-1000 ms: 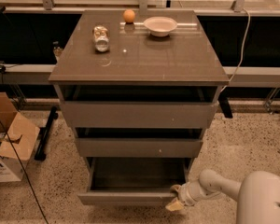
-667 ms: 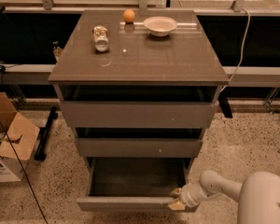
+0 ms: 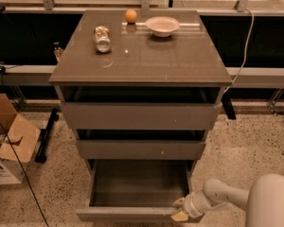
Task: Open bottom drawer
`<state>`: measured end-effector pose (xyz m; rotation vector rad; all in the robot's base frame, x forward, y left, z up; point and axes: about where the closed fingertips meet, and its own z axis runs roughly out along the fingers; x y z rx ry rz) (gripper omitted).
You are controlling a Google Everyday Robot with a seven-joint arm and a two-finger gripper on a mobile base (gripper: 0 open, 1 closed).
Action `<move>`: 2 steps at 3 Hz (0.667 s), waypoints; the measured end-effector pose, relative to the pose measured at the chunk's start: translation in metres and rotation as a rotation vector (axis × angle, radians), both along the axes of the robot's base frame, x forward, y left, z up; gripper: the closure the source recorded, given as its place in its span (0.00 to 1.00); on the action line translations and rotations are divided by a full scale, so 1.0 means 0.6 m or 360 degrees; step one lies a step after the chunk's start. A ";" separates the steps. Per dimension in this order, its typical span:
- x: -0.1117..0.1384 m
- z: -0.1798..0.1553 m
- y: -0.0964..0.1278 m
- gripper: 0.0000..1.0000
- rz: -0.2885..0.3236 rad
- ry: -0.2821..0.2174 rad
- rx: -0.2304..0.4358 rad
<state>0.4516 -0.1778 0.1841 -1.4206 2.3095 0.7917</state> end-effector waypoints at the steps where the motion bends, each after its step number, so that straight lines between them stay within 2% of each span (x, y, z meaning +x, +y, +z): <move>1: -0.047 -0.001 -0.003 0.28 -0.0060 0.0094 0.0000; 2: -0.047 -0.001 -0.003 0.00 -0.0060 0.0094 0.0000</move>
Offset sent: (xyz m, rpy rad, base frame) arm -0.0283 -0.0021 -0.0003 -0.0002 0.0593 -0.0378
